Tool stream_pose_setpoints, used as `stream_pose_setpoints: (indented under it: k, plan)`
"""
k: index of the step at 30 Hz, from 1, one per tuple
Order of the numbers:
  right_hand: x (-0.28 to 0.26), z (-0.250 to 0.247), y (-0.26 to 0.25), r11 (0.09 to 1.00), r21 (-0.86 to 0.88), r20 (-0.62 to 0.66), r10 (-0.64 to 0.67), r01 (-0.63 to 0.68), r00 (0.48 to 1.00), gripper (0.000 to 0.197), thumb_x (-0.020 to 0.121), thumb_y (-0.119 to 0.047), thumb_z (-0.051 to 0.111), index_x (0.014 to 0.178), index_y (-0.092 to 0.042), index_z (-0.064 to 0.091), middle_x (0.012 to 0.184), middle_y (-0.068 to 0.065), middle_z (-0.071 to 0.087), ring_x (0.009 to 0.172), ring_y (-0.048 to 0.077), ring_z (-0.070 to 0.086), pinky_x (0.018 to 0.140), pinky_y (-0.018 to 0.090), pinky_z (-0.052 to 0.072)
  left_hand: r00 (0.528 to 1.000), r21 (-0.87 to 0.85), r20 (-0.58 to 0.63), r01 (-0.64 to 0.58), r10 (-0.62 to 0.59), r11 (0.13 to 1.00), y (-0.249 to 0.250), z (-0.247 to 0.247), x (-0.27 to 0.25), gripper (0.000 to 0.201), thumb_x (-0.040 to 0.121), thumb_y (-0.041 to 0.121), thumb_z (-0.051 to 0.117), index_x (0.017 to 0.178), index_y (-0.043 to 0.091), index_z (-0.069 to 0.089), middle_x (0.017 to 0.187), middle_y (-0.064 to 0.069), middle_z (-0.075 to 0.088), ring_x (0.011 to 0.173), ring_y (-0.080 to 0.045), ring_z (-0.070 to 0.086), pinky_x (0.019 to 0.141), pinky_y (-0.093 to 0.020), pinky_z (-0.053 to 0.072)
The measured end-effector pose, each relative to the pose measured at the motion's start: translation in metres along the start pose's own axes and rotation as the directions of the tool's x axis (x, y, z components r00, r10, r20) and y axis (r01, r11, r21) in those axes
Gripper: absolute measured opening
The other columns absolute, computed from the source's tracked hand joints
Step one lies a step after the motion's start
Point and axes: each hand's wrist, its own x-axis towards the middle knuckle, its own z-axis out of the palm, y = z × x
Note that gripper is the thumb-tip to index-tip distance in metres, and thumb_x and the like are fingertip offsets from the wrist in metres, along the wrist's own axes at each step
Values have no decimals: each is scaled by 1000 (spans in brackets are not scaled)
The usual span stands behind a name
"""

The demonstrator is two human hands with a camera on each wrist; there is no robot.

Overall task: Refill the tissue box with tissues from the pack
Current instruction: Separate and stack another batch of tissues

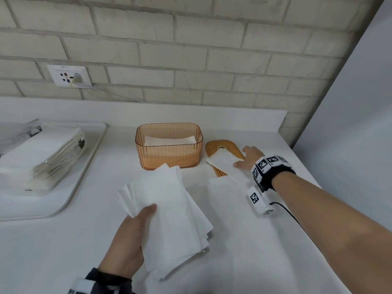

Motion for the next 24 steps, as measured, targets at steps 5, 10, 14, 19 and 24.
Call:
stream_pose_setpoints:
  k: [5,10,14,19,24]
  plan:
    - [15,10,-1,998,-31,45,51,-49,998,75,75,-47,71,130,-6,41,133,16,42,117,32,50,95,40,45,997,-8,-75,-7,6,1000,-1,-16,-5,27,93,15,54,113,-1,62,104,-21,70,95,-35,65,76,-39,50]
    - [18,-4,-2,1000,-5,-21,-4,4,1000,46,88,-17,61,129,0,47,130,16,54,117,31,54,83,31,45,996,-19,-90,-6,4,1000,-4,-17,-4,28,92,15,55,113,-2,63,106,-22,70,96,-36,65,77,-39,50]
    - [-10,-49,5,955,291,-140,-21,62,990,47,91,-24,57,130,0,48,132,15,53,120,31,50,88,31,40,998,12,-60,6,-6,1000,-5,-10,1,25,92,16,56,110,0,64,101,-19,71,92,-34,66,75,-39,51]
    - [-96,-108,39,671,719,-301,65,181,952,26,89,-29,60,107,-10,63,104,4,67,90,22,62,73,27,45,1000,50,1,21,-21,999,-5,1,11,21,92,18,56,103,3,66,98,-16,70,88,-32,65,81,-40,49]
    - [-213,-71,62,364,930,20,89,-52,996,25,88,-33,59,96,-11,68,83,0,74,69,11,70,63,26,52,994,36,103,45,-49,998,-7,17,19,20,94,18,53,107,8,65,98,-10,72,95,-29,65,87,-40,47]
